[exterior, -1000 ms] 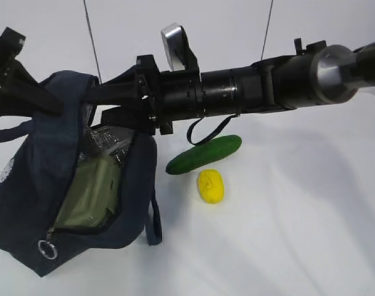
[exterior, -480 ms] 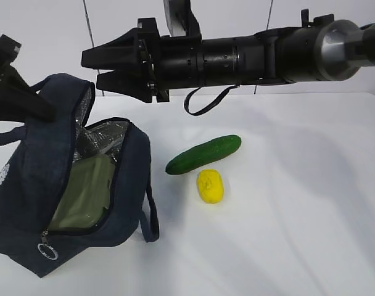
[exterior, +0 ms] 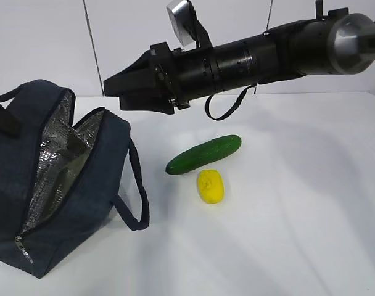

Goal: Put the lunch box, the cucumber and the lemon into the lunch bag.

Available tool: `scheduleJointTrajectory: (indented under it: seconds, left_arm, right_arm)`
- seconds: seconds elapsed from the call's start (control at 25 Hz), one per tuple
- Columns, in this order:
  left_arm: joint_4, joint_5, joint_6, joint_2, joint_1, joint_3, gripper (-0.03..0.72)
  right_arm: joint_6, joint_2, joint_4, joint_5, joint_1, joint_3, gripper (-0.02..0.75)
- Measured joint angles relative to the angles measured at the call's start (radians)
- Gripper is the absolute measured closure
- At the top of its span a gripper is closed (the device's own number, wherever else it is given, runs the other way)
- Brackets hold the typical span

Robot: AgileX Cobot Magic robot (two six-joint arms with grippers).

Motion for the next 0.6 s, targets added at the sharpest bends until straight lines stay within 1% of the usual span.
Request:
scheduleJointTrajectory:
  seconds: [0.08, 0.24, 0.36, 0.6]
  left_arm:
    - [0.022, 0.006, -0.002, 0.0, 0.012, -0.001, 0.688]
    - [0.085, 0.026, -0.005, 0.0, 0.044, -0.001, 0.688]
    - [0.131, 0.044, -0.016, 0.0, 0.06, -0.001, 0.688]
    - [0.244, 0.051, -0.07, 0.0, 0.069, -0.001, 0.685]
  right_arm:
    - [0.016, -0.011, -0.059, 0.0, 0.0, -0.006, 0.319]
    - [0.101, -0.035, -0.26, 0.008, 0.0, -0.07, 0.319]
    - [0.181, -0.036, -0.432, 0.021, 0.0, -0.148, 0.319]
    - [0.408, -0.036, -0.831, 0.043, 0.0, -0.302, 0.319]
